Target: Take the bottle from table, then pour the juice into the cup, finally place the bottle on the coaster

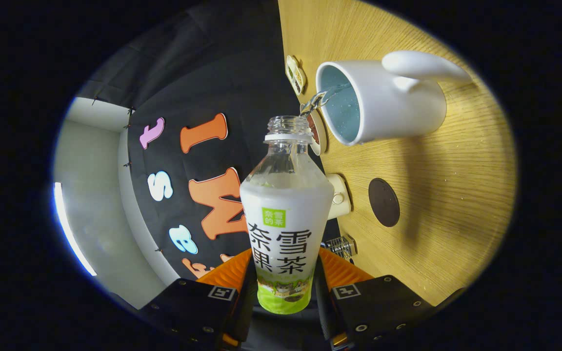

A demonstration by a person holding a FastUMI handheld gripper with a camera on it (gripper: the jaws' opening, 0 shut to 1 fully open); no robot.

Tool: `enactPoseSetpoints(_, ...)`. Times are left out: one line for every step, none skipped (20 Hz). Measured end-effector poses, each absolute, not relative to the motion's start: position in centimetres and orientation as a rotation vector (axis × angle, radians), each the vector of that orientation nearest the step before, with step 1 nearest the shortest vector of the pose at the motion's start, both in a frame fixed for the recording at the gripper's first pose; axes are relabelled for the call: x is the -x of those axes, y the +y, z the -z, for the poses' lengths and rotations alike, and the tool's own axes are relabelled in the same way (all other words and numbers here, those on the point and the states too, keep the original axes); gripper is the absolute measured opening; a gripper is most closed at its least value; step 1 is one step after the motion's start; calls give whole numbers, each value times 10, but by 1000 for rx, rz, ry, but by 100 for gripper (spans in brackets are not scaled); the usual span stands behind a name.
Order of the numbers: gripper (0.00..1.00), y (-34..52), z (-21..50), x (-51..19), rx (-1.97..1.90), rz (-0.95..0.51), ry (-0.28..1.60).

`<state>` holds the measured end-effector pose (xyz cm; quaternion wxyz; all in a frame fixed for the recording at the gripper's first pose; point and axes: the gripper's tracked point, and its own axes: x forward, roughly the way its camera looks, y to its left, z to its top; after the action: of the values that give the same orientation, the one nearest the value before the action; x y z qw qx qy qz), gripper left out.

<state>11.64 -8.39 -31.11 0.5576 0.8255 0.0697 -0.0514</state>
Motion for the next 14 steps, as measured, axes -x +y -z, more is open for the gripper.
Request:
enactPoseSetpoints(57,-85,312,-117,-1953,123,165)
enactPoseSetpoints(57,-85,314,-115,-1962,128,164)
enactPoseSetpoints(57,-88,315,-115,-1970,132,160)
enactPoseSetpoints(57,-92,315,-115,-1974,138,159)
enactPoseSetpoints(57,-93,316,-116,-1974,144,164)
enactPoseSetpoints(57,-94,317,-116,-1974,148,167)
enactPoseSetpoints(57,-94,317,-115,-1979,151,166)
enactPoseSetpoints(57,-94,318,-114,-1989,153,163)
enactPoseSetpoints(57,-95,318,-113,-2000,159,160)
enactPoseSetpoints(57,-96,318,-115,-2010,162,160)
enactPoseSetpoints(57,-95,317,-116,-2018,165,159)
enactPoseSetpoints(57,-95,316,-116,-2024,164,159)
enactPoseSetpoints(57,-95,316,-114,-2029,164,161)
enactPoseSetpoints(57,-94,317,-115,-2034,164,161)
